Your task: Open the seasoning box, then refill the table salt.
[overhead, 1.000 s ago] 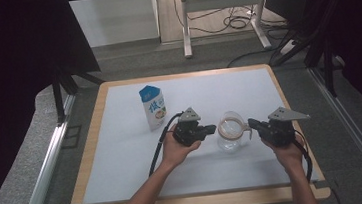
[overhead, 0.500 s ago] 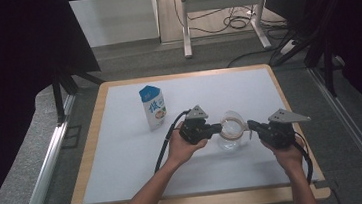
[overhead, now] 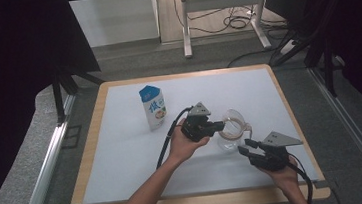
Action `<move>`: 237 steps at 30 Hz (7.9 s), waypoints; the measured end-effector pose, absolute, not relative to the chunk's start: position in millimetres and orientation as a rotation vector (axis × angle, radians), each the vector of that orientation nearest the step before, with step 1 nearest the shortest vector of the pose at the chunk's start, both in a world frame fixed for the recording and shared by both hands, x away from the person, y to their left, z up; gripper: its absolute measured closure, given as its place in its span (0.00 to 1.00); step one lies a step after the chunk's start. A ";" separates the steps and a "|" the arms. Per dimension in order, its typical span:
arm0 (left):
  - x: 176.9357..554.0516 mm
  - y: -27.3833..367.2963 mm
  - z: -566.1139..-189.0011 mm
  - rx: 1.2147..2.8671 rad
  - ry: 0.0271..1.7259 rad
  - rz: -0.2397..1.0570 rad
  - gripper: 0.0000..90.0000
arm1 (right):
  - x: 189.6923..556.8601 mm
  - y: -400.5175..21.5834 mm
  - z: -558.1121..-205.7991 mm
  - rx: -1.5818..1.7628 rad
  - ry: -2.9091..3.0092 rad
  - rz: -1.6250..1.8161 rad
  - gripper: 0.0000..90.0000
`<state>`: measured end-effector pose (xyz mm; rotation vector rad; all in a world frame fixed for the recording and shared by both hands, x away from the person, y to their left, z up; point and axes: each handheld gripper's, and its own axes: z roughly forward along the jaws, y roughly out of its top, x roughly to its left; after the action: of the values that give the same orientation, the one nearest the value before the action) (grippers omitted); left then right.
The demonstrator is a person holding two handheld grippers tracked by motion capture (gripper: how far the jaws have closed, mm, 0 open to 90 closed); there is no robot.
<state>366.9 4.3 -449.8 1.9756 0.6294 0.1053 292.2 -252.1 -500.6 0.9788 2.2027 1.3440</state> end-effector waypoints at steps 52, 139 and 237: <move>369.6 -38.4 -426.0 1.998 0.546 0.073 0.99 | 292.2 -223.2 -523.9 0.918 2.316 1.225 0.54; 360.2 212.8 -478.8 1.772 1.105 0.414 0.45 | 290.7 -176.2 -523.1 0.828 2.374 1.246 0.45; 370.9 164.4 -435.7 1.715 0.837 0.296 1.00 | 290.0 -148.8 -521.6 0.772 2.304 1.299 0.45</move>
<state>370.9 164.4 -435.7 1.7154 0.8366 0.2961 290.0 -148.8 -521.6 0.7717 2.3042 1.2989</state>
